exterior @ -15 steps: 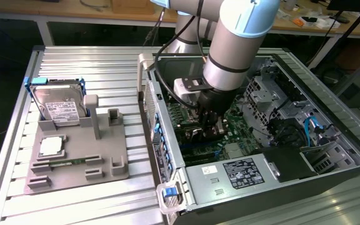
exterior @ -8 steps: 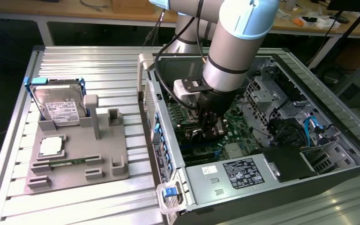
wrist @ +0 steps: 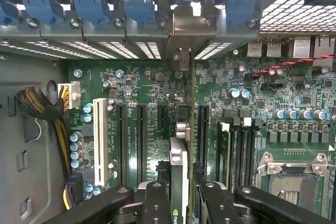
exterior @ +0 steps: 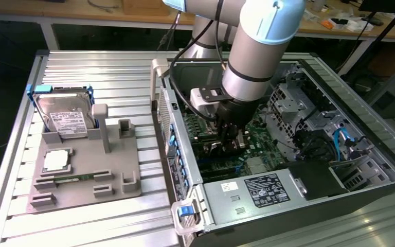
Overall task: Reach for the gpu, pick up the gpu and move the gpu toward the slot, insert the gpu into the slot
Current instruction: 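Insert the gpu into the slot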
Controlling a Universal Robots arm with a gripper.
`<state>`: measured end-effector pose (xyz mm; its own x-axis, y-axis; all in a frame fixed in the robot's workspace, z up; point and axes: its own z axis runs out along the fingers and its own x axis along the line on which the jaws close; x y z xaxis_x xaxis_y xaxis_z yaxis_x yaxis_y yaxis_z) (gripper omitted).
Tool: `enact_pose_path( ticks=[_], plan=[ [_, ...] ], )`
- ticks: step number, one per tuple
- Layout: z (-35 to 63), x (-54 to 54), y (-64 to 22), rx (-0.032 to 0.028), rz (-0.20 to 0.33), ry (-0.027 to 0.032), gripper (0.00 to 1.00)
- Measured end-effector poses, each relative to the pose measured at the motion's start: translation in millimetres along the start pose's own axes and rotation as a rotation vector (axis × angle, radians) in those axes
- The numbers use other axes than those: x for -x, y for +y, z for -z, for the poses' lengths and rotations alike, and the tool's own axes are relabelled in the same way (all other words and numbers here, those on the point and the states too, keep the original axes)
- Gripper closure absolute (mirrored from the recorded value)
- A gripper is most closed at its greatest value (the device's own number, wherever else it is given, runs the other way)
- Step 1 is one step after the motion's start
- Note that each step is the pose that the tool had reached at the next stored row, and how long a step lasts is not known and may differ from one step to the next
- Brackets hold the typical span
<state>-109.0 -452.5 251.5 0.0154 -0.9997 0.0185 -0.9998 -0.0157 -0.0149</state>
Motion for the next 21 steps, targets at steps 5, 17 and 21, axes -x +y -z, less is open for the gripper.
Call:
enact_pose_path(
  ticks=[5, 17, 21],
  plan=[
    [-0.2, 0.0, 0.0, -0.0002, 0.0, 0.0002, 0.73],
    [-0.2, 0.1, 5.1, -0.0511, -0.001, 0.0009, 0.73],
    [-0.2, 0.1, 7.8, -0.0639, -0.001, 0.001, 0.73]
  ],
)
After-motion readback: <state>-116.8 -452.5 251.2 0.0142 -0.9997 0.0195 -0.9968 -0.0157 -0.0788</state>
